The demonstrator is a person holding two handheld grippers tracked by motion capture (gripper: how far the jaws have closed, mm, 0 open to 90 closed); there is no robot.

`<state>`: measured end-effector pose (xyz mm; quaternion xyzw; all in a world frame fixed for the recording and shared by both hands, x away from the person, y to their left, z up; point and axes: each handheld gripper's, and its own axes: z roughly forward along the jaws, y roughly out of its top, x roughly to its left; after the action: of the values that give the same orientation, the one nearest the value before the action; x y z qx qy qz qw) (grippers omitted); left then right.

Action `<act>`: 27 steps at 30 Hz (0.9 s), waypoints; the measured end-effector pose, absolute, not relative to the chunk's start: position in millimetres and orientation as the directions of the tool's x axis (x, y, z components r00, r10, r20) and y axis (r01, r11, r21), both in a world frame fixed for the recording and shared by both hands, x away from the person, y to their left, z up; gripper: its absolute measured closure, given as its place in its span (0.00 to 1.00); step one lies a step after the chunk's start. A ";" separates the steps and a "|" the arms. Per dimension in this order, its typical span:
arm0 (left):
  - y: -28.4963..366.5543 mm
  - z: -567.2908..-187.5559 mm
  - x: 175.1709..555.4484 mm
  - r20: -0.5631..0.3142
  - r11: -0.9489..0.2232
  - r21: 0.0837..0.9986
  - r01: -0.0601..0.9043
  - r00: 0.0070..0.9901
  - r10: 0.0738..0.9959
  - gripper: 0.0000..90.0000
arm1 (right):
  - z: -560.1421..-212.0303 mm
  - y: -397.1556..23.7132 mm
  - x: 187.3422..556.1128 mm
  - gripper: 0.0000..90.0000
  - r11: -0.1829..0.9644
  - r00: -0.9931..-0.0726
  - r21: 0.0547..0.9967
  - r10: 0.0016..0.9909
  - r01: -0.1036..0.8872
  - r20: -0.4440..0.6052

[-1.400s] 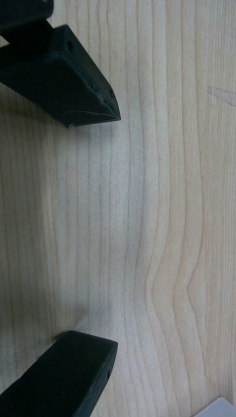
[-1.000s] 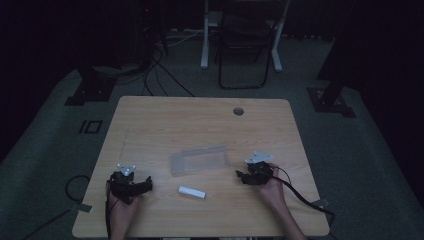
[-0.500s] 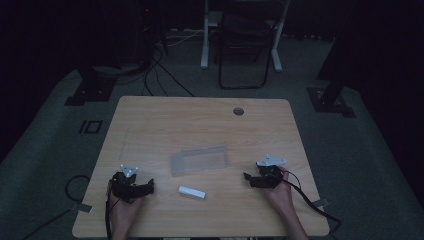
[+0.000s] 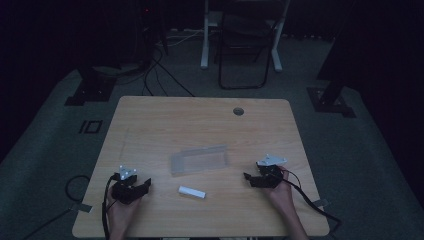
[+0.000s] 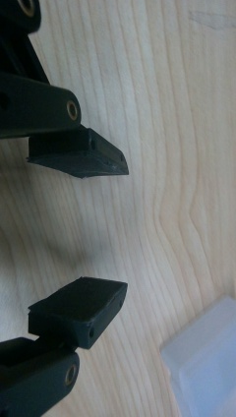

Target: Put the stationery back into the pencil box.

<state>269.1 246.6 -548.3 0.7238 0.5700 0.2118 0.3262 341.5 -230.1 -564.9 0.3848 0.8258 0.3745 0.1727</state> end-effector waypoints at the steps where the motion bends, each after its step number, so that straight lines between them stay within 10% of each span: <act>1: 245.9 -546.5 267.6 -0.060 -0.147 0.722 0.677 0.272 0.960 0.46 | -564.9 -230.1 341.6 0.30 0.423 -0.644 0.751 0.765 0.507 0.004; 27: 223.8 -516.7 249.1 -0.029 -0.256 0.808 0.531 0.469 0.883 0.42 | -565.0 -230.0 343.6 0.30 0.422 -0.644 0.752 0.765 0.506 0.003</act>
<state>249.1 223.8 -516.7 0.7606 0.4645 0.2226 0.3953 343.6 -230.0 -565.0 0.3851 0.8253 0.3750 0.1729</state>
